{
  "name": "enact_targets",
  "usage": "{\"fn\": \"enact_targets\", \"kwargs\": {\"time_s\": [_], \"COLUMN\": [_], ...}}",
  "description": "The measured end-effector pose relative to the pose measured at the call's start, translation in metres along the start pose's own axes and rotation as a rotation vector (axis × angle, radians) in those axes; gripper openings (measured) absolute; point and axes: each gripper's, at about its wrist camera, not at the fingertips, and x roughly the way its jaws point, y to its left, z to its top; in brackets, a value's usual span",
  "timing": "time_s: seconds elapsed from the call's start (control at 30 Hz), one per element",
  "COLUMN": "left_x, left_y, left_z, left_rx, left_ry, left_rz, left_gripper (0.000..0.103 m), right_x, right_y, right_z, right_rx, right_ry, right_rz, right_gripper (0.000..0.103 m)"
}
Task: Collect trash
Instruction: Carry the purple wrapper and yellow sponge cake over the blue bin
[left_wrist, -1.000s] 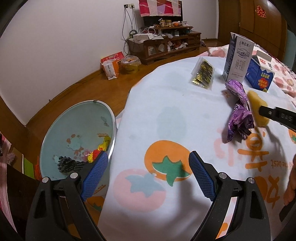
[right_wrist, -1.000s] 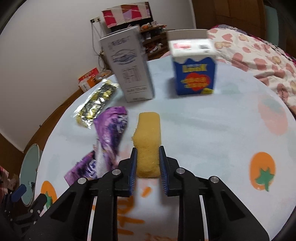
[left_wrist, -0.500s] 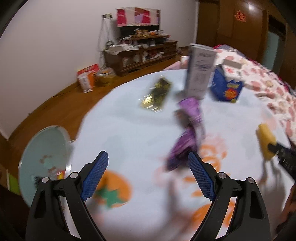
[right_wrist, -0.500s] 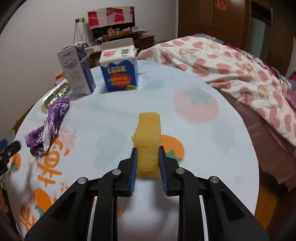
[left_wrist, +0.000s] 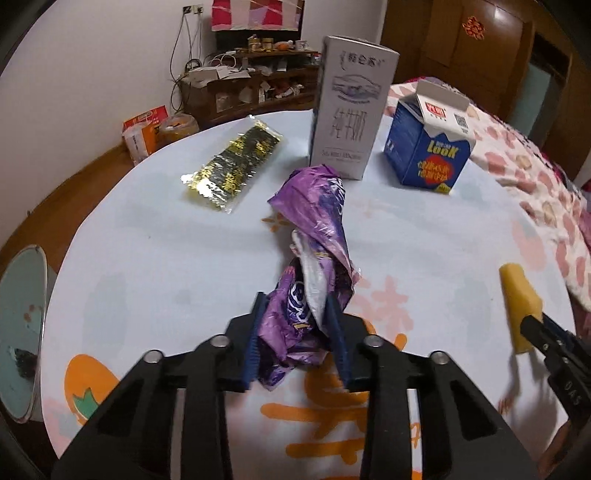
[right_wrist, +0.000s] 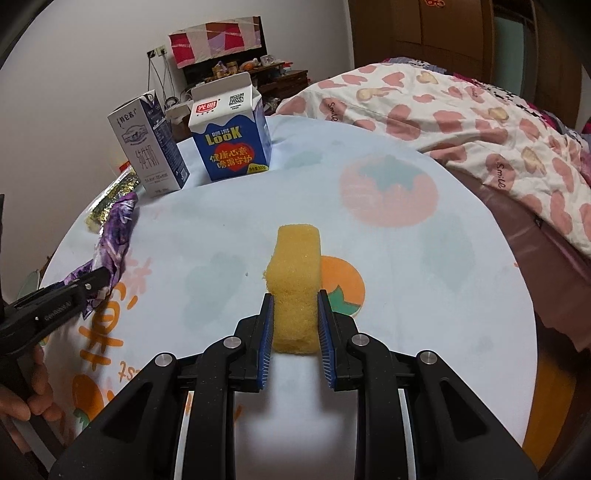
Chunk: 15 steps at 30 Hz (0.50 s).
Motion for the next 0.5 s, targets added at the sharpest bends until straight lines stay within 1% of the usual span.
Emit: {"fn": "enact_targets", "kwargs": {"time_s": [0.07,0.1,0.23,0.27,0.3,0.33,0.37,0.5], "left_x": [-0.005,-0.010,-0.030,-0.035,-0.043,-0.048,-0.053,-0.072], "left_y": [0.004,0.004,0.010,0.011,0.014,0.017,0.019,0.030], "left_z": [-0.001,-0.003,-0.015,-0.019,-0.025,-0.029,-0.033,-0.055], "left_rx": [-0.009,-0.003,0.044,0.059,0.077,0.084,0.091,0.118], "left_ry": [0.000,0.000,0.002,0.007,0.012,0.012,0.013,0.013], "left_rz": [0.001,0.016,0.051,0.066,0.097,0.110,0.120,0.152], "left_gripper": [0.023,0.021,0.020,0.020,0.020,0.020,0.020,0.020], "right_x": [0.000,0.001,0.000,-0.003,-0.007,-0.010,-0.014,-0.033], "right_y": [0.002,0.002,0.003,0.004,0.005,0.005,0.007,0.024], "right_z": [-0.001,-0.001,-0.001,-0.002,-0.003,-0.005,-0.008,-0.027], "right_rx": [-0.009,-0.011,-0.017,-0.017,-0.006,0.007,0.014,-0.013], "right_ry": [-0.002,-0.002,-0.005,-0.008,-0.011,-0.011,-0.009,-0.027], "right_rz": [-0.009,-0.011,-0.023,-0.030,-0.034,-0.025,-0.011,-0.008], "right_gripper": [0.024,0.024,0.023,0.023,0.023,0.023,0.023,0.023]}}
